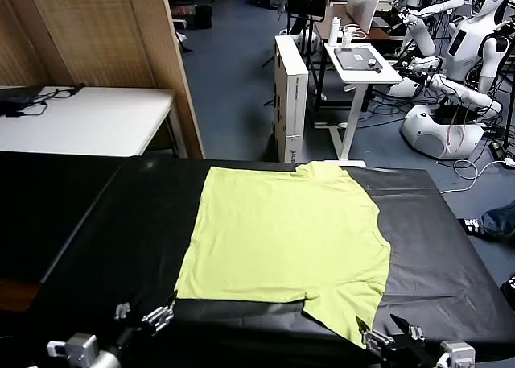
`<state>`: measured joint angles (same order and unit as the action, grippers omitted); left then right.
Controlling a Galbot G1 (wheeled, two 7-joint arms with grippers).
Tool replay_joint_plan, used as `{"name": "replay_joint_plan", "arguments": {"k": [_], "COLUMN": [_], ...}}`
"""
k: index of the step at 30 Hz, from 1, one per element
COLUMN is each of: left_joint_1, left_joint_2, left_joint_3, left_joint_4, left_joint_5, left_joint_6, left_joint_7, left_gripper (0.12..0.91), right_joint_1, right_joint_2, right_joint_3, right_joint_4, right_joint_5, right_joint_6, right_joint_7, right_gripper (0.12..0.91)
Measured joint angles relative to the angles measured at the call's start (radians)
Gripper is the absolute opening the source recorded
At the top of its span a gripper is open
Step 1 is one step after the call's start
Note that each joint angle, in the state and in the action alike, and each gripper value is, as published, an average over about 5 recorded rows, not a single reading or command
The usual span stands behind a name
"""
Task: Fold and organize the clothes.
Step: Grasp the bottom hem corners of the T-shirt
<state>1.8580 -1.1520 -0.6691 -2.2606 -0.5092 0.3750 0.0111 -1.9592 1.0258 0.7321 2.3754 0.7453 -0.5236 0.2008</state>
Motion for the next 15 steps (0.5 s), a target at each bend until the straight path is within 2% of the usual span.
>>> {"name": "replay_joint_plan", "arguments": {"k": [9,15], "left_joint_1": [-0.021,-0.030], "left_joint_2": [-0.023,-0.049], "left_joint_3": [0.024,0.047], "left_joint_4": [0.033,0.055], "left_joint_5": [0.021,0.039], "left_joint_6": [-0.005,-0.007], "left_joint_7": [-0.004,-0.007], "left_gripper": [0.907,0.838], "right_joint_1": [0.007,0.002], "right_joint_2": [0.008,0.011], "right_joint_3": [-0.023,-0.036], "right_joint_4": [-0.006,-0.008], "right_joint_5": [-0.031,-0.048], "right_joint_6": [0.000,0.000], "right_joint_7": [-0.001,-0.002], "right_gripper": [0.907,0.907]}}
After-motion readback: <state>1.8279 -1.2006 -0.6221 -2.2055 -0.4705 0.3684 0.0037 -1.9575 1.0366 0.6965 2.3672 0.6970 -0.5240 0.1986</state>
